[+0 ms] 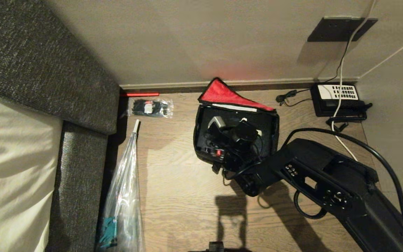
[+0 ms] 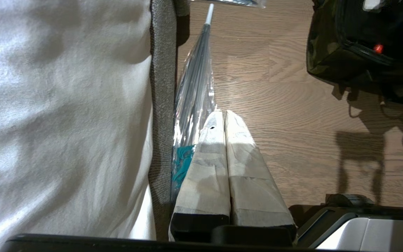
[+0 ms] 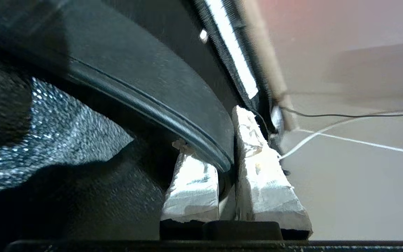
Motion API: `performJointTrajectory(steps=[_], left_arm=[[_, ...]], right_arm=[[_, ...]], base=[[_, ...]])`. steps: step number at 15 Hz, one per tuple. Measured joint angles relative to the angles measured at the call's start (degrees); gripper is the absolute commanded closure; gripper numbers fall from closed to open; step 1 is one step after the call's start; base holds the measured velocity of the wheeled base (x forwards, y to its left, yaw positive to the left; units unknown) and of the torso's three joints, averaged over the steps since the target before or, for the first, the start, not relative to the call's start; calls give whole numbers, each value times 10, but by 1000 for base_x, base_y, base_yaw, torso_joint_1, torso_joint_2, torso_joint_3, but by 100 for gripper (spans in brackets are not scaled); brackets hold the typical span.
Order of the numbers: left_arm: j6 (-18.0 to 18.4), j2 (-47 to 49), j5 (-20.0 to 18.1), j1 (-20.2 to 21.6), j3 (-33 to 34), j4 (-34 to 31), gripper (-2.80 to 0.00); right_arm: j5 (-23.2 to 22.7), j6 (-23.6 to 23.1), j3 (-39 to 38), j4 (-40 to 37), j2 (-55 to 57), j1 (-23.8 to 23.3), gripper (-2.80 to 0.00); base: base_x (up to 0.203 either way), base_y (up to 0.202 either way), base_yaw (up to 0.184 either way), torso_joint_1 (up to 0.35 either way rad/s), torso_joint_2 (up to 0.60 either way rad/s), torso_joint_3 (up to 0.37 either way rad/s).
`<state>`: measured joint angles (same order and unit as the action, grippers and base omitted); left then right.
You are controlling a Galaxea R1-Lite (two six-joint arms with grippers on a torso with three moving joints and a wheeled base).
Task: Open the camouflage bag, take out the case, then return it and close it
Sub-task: Lift the black box
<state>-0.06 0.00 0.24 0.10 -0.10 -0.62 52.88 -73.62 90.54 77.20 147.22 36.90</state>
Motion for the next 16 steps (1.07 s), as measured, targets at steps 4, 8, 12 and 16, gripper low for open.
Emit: performJointTrajectory(steps=[4,8,12,16], left_arm=[[0,0,0,0,0,0,0],[0,0,0,0,0,0,0],[0,0,0,0,0,0,0],[0,0,0,0,0,0,0]], right_arm=[[-1,7,-38,2,-46,14,0],[3,16,-67,-6,-68,19,0],[4,19,-65,-33,-87,19,0],[3,14,-68,-36,-112,24,0]], base=[[0,0,0,0,0,0],[0,0,0,0,0,0],[0,0,0,0,0,0],[0,0,0,0,0,0]])
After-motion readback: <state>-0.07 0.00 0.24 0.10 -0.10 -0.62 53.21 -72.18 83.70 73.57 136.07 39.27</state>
